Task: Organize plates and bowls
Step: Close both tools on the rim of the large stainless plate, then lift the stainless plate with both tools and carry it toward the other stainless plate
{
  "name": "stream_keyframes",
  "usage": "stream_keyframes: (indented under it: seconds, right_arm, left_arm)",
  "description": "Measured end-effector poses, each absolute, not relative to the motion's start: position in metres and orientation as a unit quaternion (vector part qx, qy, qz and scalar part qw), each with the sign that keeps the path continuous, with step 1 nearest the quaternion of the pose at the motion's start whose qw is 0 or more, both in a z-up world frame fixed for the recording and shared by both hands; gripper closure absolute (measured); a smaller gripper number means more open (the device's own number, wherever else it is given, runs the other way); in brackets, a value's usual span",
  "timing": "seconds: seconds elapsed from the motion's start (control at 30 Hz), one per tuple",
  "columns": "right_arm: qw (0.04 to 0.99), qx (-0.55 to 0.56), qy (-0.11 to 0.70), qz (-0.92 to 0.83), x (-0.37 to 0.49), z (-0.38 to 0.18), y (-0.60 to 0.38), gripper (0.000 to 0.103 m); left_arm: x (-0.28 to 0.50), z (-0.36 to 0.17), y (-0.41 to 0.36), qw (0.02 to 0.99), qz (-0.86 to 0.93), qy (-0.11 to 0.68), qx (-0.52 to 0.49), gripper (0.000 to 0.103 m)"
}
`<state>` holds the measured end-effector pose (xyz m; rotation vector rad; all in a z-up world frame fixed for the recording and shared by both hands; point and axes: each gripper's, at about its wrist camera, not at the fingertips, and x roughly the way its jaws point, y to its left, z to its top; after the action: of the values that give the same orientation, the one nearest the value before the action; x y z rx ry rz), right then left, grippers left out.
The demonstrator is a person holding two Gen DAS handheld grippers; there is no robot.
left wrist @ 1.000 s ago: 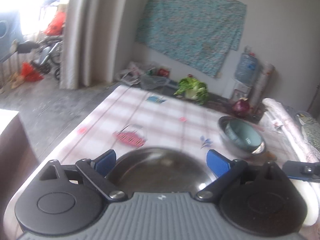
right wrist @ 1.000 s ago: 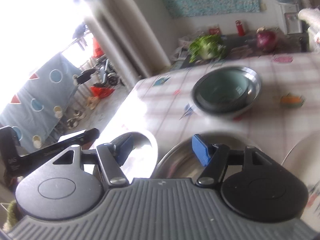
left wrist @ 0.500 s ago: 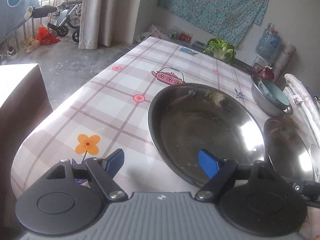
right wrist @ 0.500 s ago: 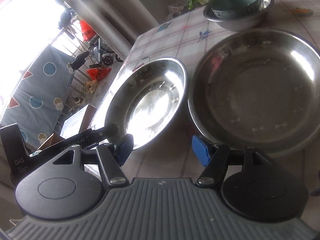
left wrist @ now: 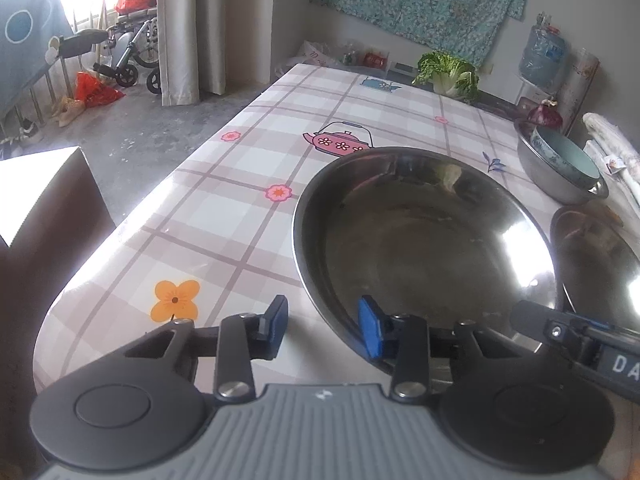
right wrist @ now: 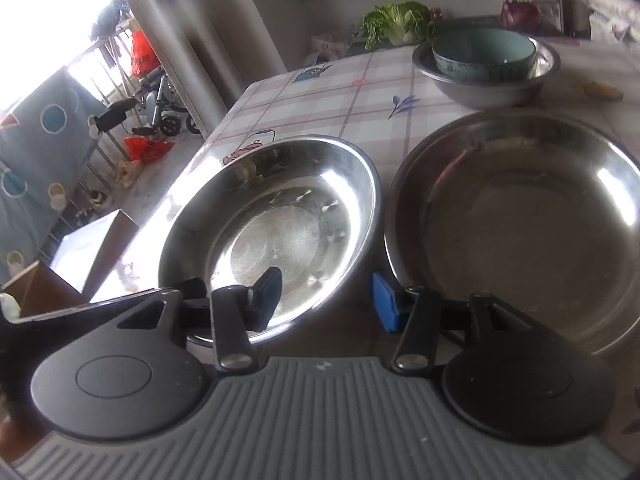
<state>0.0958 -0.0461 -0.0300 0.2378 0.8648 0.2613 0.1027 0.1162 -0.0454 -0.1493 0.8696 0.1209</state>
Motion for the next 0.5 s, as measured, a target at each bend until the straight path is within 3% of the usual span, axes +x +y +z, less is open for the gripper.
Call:
stream_keyframes:
  seconds: [0.13,0.5]
  right_arm:
    - [0.89,0.1,0.426,0.127,0.101,-0.039,-0.043,0.081]
    - [0.879,0.093,0.439,0.164,0.085,-0.038,-0.05,0.083]
  left_arm:
    - [0.1,-0.045,0.113,0.903,0.041,0.421,-0.072,0.078]
    - [0.069,-0.043,0.116,0.897,0.011,0.438,-0.049,0.076]
